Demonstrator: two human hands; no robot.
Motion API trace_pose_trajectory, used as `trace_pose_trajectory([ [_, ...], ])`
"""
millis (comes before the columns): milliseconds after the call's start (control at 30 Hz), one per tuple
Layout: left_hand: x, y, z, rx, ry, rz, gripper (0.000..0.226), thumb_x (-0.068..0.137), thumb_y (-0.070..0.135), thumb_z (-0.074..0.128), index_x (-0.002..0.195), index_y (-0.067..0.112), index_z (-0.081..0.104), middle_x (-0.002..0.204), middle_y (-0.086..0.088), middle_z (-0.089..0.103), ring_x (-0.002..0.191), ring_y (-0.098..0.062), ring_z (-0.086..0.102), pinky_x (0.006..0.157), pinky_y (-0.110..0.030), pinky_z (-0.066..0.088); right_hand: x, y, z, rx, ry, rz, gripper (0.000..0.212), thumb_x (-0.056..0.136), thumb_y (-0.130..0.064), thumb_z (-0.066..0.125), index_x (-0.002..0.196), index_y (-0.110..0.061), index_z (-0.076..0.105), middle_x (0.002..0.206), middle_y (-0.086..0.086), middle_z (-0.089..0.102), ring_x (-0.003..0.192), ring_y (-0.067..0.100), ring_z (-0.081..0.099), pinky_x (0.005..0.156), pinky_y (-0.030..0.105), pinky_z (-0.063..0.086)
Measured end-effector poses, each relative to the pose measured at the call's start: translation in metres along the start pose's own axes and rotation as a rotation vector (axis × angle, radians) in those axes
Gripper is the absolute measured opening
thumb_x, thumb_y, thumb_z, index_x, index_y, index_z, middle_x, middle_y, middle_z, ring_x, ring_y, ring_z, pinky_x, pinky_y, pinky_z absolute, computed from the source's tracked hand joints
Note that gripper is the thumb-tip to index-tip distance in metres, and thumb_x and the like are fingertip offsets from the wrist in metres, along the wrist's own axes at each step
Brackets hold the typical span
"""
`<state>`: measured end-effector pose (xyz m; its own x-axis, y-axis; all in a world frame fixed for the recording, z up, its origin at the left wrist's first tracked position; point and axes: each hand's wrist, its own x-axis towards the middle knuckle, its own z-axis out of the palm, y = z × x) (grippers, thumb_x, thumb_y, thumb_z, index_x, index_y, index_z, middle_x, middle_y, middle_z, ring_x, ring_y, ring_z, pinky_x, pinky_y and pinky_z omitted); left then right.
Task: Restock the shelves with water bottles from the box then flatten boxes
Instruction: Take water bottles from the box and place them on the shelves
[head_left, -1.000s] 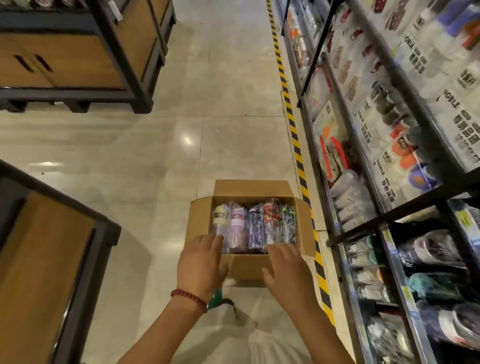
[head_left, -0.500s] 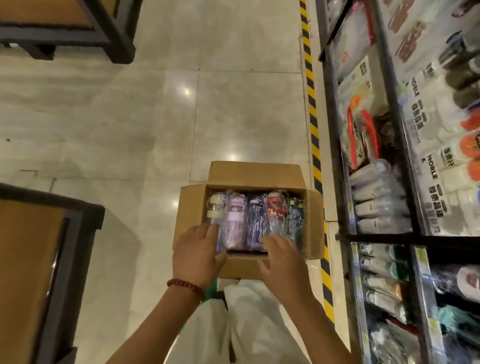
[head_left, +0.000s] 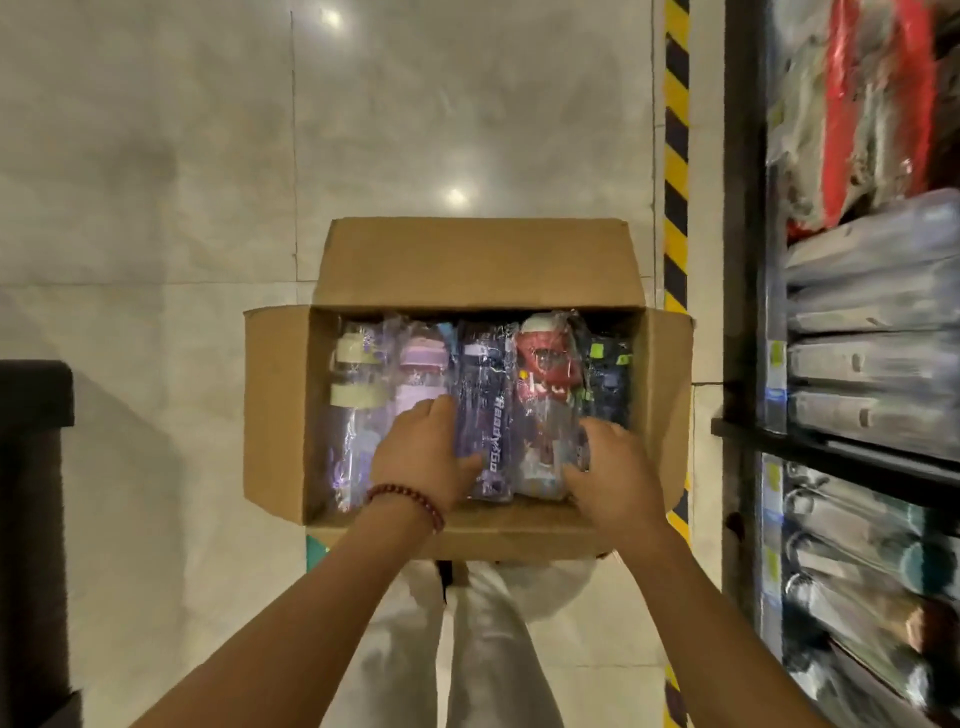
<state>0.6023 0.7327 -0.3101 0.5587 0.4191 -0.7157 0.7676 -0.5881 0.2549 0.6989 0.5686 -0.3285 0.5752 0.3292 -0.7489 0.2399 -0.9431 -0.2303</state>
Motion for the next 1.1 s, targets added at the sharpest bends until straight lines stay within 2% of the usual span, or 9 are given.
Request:
trace_pose_trajectory([
  [67, 0.029, -0.003, 0.027, -0.067, -0.065, -0.053, 0.065, 0.082, 0.041, 0.068, 0.134, 0.016, 0.038, 0.13, -0.005, 0.05, 0.114, -0.022, 0.05, 0.089, -0.033, 0.044, 0.024, 0.023, 0.021, 0.072, -0.003, 0.095, 0.052, 0.086, -0.032, 0.065, 0.13, -0.01, 0.047, 0.121, 0.014, 0.054, 0.107, 0.031, 0.054, 0.085, 0.039, 0.048],
  [200, 0.074, -0.011, 0.072, -0.168, -0.143, -0.153, 0.087, 0.078, 0.042, 0.073, 0.144, 0.014, 0.024, 0.139, -0.007, 0.044, 0.119, -0.025, 0.049, 0.095, -0.035, 0.046, 0.061, 0.053, 0.062, 0.123, 0.05, 0.272, 0.086, 0.083, -0.034, 0.07, 0.147, -0.004, 0.02, 0.14, 0.018, 0.04, 0.123, 0.035, 0.046, 0.096, 0.041, 0.046],
  [333, 0.103, -0.013, 0.109, -0.3, -0.178, -0.241, 0.086, 0.068, 0.045, 0.079, 0.134, 0.017, 0.033, 0.121, -0.003, 0.056, 0.105, -0.023, 0.058, 0.09, -0.041, 0.053, 0.085, 0.068, 0.097, 0.247, 0.121, 0.356, 0.097, 0.077, -0.04, 0.075, 0.144, 0.004, 0.02, 0.143, 0.023, 0.037, 0.128, 0.037, 0.042, 0.102, 0.041, 0.04],
  [533, 0.122, -0.016, 0.135, -0.405, -0.118, -0.343, 0.086, 0.068, 0.039, 0.081, 0.132, 0.01, 0.032, 0.128, -0.007, 0.051, 0.113, -0.028, 0.052, 0.096, -0.04, 0.047, 0.109, 0.078, 0.111, 0.402, 0.195, 0.454, 0.114, 0.065, -0.044, 0.083, 0.148, 0.001, 0.018, 0.148, 0.021, 0.03, 0.134, 0.037, 0.033, 0.109, 0.042, 0.033],
  [633, 0.127, -0.014, 0.135, -0.42, -0.109, -0.361, 0.084, 0.068, 0.04, 0.081, 0.133, 0.009, 0.035, 0.121, -0.004, 0.052, 0.101, -0.021, 0.051, 0.083, -0.032, 0.045, 0.114, 0.078, 0.111, 0.392, 0.177, 0.515, 0.107, 0.065, -0.047, 0.081, 0.145, -0.003, 0.025, 0.145, 0.018, 0.029, 0.133, 0.036, 0.029, 0.105, 0.042, 0.032],
  [733, 0.131, -0.018, 0.135, -0.41, -0.11, -0.333, 0.087, 0.064, 0.045, 0.082, 0.131, 0.009, 0.04, 0.114, -0.001, 0.053, 0.099, -0.02, 0.052, 0.08, -0.031, 0.045, 0.115, 0.076, 0.109, 0.391, 0.15, 0.539, 0.09, 0.067, -0.049, 0.076, 0.135, -0.007, 0.035, 0.141, 0.013, 0.029, 0.129, 0.033, 0.029, 0.099, 0.041, 0.034],
  [867, 0.13, -0.023, 0.137, -0.472, -0.113, -0.319, 0.083, 0.064, 0.039, 0.084, 0.127, 0.01, 0.039, 0.109, 0.0, 0.052, 0.092, -0.016, 0.048, 0.073, -0.027, 0.043, 0.109, 0.079, 0.116, 0.419, 0.166, 0.458, 0.088, 0.067, -0.045, 0.077, 0.132, -0.009, 0.031, 0.137, 0.01, 0.03, 0.126, 0.03, 0.033, 0.096, 0.038, 0.033],
  [1000, 0.129, -0.023, 0.137, -0.53, -0.107, -0.32, 0.078, 0.071, 0.027, 0.082, 0.128, 0.007, 0.033, 0.104, 0.0, 0.046, 0.089, -0.016, 0.047, 0.063, -0.021, 0.04, 0.109, 0.082, 0.113, 0.676, 0.128, 0.433, 0.076, 0.071, -0.031, 0.079, 0.118, -0.012, 0.023, 0.117, 0.004, 0.041, 0.1, 0.021, 0.045, 0.082, 0.03, 0.034],
  [1100, 0.13, -0.025, 0.138, -0.555, -0.088, -0.299, 0.079, 0.069, 0.029, 0.082, 0.127, 0.009, 0.032, 0.104, 0.002, 0.046, 0.09, -0.018, 0.049, 0.072, -0.027, 0.044, 0.111, 0.087, 0.111, 0.666, 0.125, 0.372, 0.077, 0.073, -0.032, 0.078, 0.123, -0.014, 0.024, 0.109, -0.002, 0.043, 0.095, 0.019, 0.047, 0.081, 0.028, 0.035],
])
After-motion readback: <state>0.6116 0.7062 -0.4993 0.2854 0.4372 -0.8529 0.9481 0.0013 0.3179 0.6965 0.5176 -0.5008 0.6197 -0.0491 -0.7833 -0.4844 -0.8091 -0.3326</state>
